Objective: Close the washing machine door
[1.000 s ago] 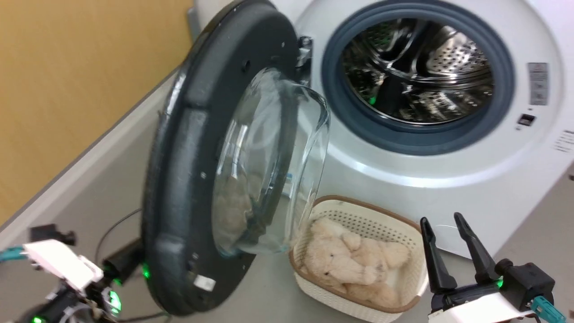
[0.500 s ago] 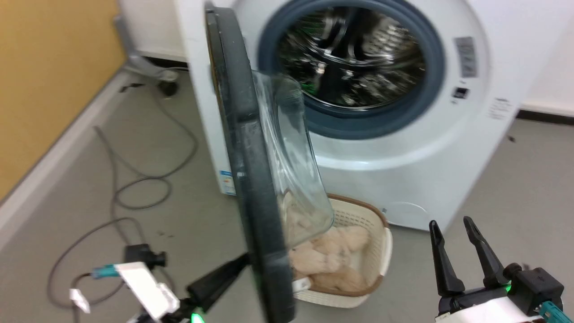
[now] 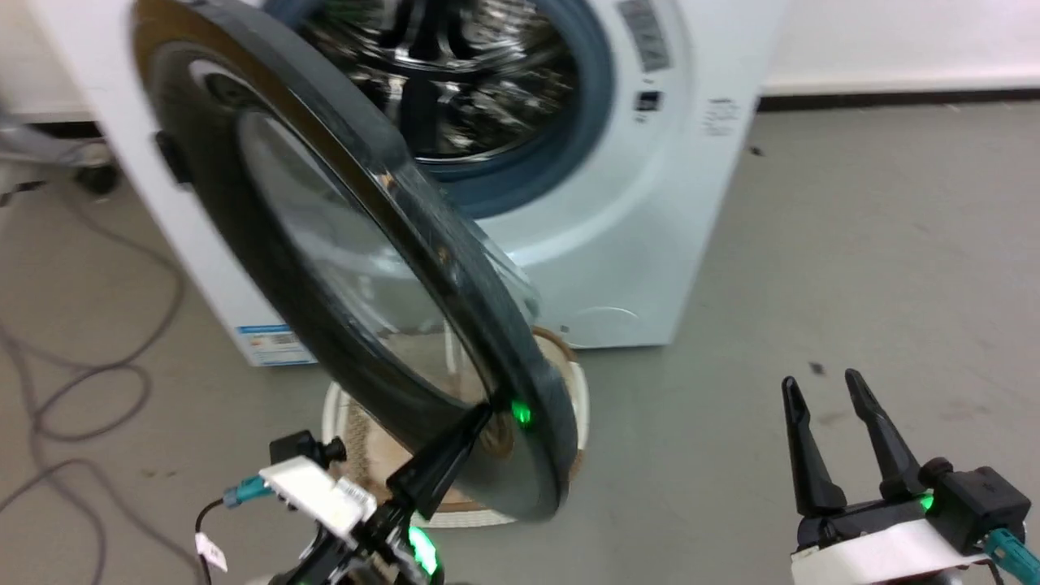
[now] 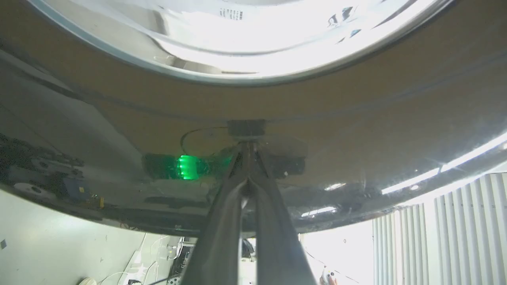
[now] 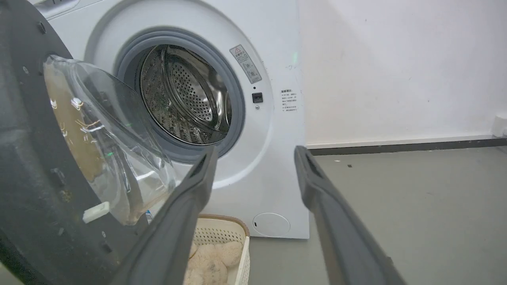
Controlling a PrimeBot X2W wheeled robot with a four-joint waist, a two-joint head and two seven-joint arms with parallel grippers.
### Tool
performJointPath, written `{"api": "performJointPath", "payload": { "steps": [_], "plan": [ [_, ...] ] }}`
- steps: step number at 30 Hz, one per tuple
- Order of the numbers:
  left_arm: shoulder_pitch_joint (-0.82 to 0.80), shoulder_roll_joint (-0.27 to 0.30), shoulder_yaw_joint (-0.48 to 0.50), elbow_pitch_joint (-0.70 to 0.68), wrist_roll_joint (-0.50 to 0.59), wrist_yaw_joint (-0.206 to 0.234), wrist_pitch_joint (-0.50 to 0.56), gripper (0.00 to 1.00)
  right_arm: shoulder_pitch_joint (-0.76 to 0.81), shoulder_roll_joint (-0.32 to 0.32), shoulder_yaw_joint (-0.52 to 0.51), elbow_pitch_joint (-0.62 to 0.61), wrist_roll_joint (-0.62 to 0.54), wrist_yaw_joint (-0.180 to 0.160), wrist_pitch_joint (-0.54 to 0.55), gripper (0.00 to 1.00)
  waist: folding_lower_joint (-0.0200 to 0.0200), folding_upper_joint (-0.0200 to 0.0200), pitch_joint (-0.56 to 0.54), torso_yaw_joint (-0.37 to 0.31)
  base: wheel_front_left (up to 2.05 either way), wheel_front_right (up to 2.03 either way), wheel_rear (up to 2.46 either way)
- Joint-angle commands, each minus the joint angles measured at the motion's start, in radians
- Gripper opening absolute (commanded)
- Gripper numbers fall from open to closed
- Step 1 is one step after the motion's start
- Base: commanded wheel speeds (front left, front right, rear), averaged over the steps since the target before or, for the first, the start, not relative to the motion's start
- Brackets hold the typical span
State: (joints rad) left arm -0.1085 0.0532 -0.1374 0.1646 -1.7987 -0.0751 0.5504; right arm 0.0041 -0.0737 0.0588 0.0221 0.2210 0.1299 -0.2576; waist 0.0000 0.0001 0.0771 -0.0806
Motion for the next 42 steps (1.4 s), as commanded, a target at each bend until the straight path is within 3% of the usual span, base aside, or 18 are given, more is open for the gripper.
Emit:
{"api": "performJointPath", "payload": {
  "steps": [1,7,8,15,21,26,29,34,37,39,41,42],
  "plan": [
    [-0.030,-0.003,-0.015,0.013,-0.005,-0.015,-0.026,0.00,-0.010,-0.002,-0.002,-0.004,0.002,0.001,-0.004,1.00,0.0000,-0.0001,0.040,-0.079,0.00,0.00,0.00],
    [-0.147,-0.003,-0.063,0.109,0.022,-0.047,-0.249,0.00,-0.017,0.005,-0.002,-0.006,0.005,0.001,-0.004,1.00,0.0000,-0.0001,0.070,-0.162,0.00,0.00,0.00],
    [-0.215,-0.003,-0.086,0.167,0.034,-0.052,-0.352,0.00,-0.022,0.008,0.004,-0.006,0.007,0.001,-0.004,1.00,0.0000,-0.0001,0.078,-0.188,0.00,0.00,0.00],
    [-0.364,-0.003,-0.131,0.263,0.027,-0.055,-0.521,0.00,-0.032,0.015,0.013,-0.001,0.008,0.001,-0.004,1.00,0.0000,-0.0001,0.085,-0.217,0.00,0.00,0.00],
    [-0.395,-0.003,-0.179,0.271,0.016,-0.055,-0.539,0.00,-0.026,0.018,0.001,-0.002,0.005,0.001,-0.004,1.00,0.0000,-0.0001,0.075,-0.189,0.00,0.00,0.00],
    [-0.344,0.008,-0.201,0.234,0.048,-0.055,-0.489,0.00,-0.020,0.019,-0.001,-0.002,0.002,0.001,-0.004,1.00,0.0000,-0.0001,0.049,-0.145,0.00,0.00,0.00],
    [-0.286,0.046,-0.265,0.183,0.128,-0.055,-0.430,0.00,-0.011,0.018,-0.004,0.001,0.000,0.001,-0.004,1.00,0.0000,-0.0001,0.021,-0.115,0.00,0.00,0.00],
    [-0.174,0.188,-0.432,0.063,0.355,-0.056,-0.400,0.00,0.007,0.015,-0.016,0.002,-0.001,0.001,-0.004,1.00,0.0000,-0.0001,-0.021,-0.064,0.00,0.00,0.00],
    [-0.142,0.293,-0.506,0.040,0.529,-0.056,-0.493,0.00,0.014,0.015,-0.020,0.000,-0.001,0.001,-0.004,1.00,0.0000,-0.0001,-0.039,-0.036,0.00,0.00,0.00],
    [-0.152,0.359,-0.536,0.048,0.687,-0.056,-0.616,0.00,0.020,0.015,-0.026,-0.002,-0.001,0.001,-0.004,1.00,0.0000,-0.0001,-0.046,-0.016,0.00,0.00,0.00],
    [-0.168,0.386,-0.514,0.076,0.831,-0.043,-0.769,0.00,0.027,0.014,-0.029,-0.003,0.000,0.001,-0.004,1.00,0.0000,-0.0001,-0.052,0.006,0.00,0.00,0.00],
    [-0.169,0.385,-0.493,0.081,0.870,-0.031,-0.794,0.00,0.030,0.013,-0.028,-0.003,0.000,0.001,-0.004,1.00,0.0000,-0.0001,-0.055,0.015,0.00,0.00,0.00]
  ]
}}
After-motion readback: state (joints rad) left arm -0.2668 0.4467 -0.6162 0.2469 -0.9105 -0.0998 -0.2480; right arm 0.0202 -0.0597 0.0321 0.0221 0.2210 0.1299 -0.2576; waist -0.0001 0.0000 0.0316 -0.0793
